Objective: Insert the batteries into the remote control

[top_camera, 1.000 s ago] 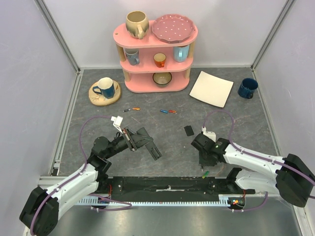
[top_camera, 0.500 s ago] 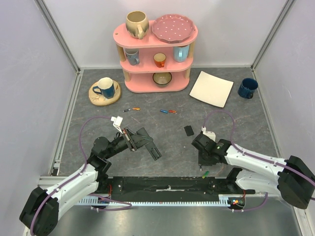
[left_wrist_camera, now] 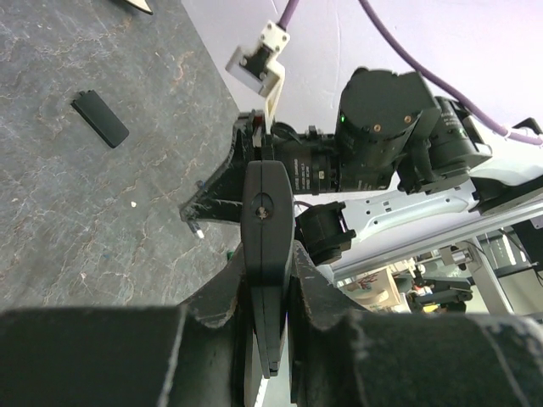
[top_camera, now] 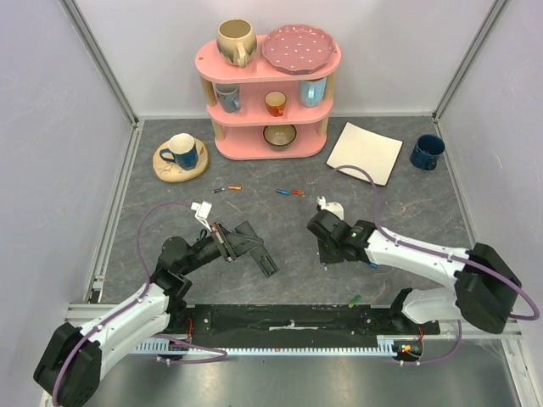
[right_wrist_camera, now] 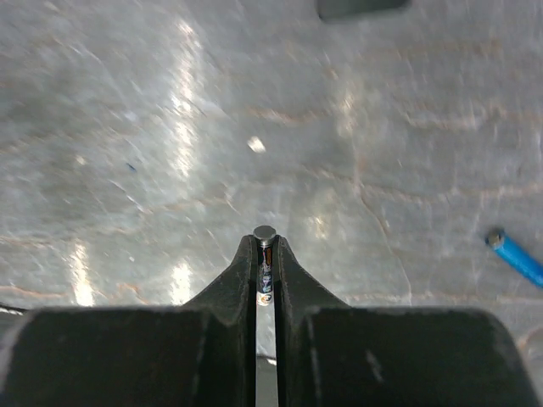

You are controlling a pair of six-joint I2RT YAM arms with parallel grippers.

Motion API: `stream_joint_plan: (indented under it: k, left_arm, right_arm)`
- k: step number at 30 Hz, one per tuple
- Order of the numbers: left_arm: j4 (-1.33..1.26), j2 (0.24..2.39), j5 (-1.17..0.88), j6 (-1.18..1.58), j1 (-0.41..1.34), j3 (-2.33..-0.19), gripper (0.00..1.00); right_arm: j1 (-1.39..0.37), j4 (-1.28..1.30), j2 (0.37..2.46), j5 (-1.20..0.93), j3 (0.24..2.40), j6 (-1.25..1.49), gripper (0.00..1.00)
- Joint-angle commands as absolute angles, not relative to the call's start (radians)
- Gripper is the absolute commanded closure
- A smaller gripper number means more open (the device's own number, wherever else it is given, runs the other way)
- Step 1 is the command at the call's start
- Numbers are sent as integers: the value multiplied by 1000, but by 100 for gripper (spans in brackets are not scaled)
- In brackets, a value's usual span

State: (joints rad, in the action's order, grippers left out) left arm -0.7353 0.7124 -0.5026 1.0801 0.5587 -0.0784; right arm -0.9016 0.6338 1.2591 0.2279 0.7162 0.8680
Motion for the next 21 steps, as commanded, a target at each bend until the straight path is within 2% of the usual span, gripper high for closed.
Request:
stream_joint_plan:
  k: [1, 10, 14, 21]
  left_arm:
    - [-723, 675, -482, 1078, 565, -100, 98]
    - [-563, 540, -451, 1032, 563, -107, 98]
    - [-516, 471, -472, 1017, 563, -104, 98]
    - [-427, 344, -477, 989, 563, -94, 98]
  right_arm:
    - [-905, 543, 1344, 290, 845, 709, 100]
    - [-905, 468, 1569, 247, 997, 382, 100]
    - [-907, 422, 1552, 304, 1002, 255, 100]
    - [-907, 322, 1537, 205, 969, -79, 100]
